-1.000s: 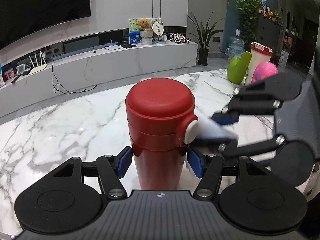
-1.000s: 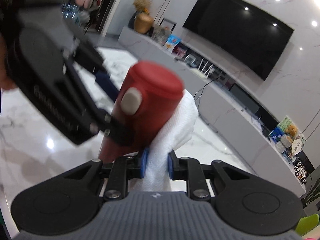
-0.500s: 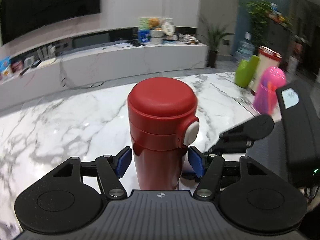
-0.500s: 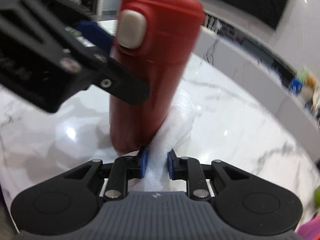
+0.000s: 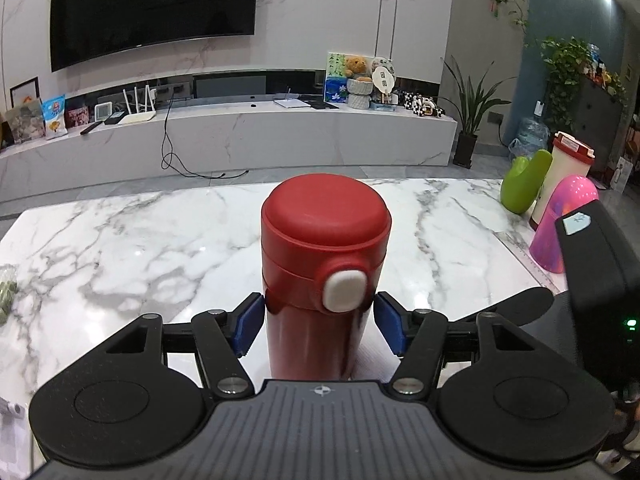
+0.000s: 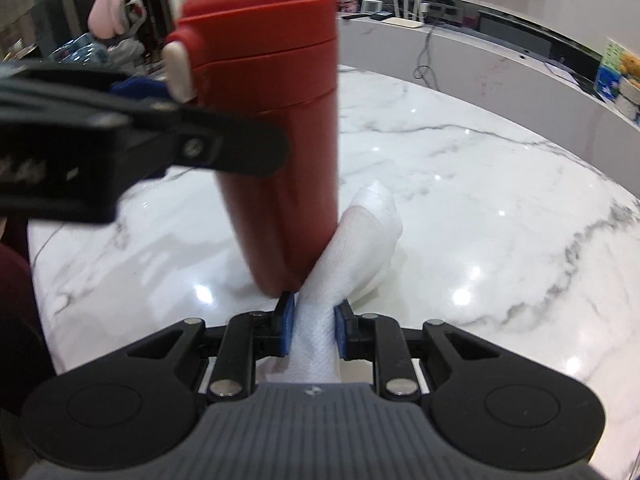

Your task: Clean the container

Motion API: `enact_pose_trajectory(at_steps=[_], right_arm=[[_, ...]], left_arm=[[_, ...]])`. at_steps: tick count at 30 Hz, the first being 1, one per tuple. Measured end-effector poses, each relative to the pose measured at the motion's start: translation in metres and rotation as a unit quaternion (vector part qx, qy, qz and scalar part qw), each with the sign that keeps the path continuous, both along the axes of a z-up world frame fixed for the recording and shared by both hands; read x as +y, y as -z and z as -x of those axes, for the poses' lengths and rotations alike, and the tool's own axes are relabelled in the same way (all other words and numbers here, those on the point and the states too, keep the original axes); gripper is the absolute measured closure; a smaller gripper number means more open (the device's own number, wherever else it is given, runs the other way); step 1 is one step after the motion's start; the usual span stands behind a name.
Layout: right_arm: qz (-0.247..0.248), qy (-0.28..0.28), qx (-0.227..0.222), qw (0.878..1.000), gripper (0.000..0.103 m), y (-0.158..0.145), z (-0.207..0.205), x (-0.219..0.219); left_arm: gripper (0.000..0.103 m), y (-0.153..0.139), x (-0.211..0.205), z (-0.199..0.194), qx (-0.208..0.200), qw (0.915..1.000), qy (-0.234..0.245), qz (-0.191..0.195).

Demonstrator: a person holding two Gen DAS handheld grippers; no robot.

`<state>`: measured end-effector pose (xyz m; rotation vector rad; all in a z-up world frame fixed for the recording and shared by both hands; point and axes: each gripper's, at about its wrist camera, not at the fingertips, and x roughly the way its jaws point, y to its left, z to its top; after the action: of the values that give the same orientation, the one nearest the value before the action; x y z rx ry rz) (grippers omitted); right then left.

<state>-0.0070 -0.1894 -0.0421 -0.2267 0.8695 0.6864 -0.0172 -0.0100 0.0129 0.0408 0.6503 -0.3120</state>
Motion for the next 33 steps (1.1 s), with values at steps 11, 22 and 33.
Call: enact_pose_trajectory(at_steps=[11,22,33], right_arm=[[0.06,-0.058,-0.198,0.977,0.08,-0.041,0.031,0.008],[0.11,-0.08,-0.216,0.967,0.08,-0.036,0.017,0.014],[0.084,-0.043,-0.097,0.991,0.08,-0.009,-0.014,0.028]], left_arm=[[0.047,-0.002,0.01,-0.004,0.01,0.9976,0.067,-0.012],[0.047,-0.001,0.008,0.0,0.005,0.9976,0.066,-0.019],[0.043,0.001,0.005,0.004,-0.003,0.9999,0.015,0.005]])
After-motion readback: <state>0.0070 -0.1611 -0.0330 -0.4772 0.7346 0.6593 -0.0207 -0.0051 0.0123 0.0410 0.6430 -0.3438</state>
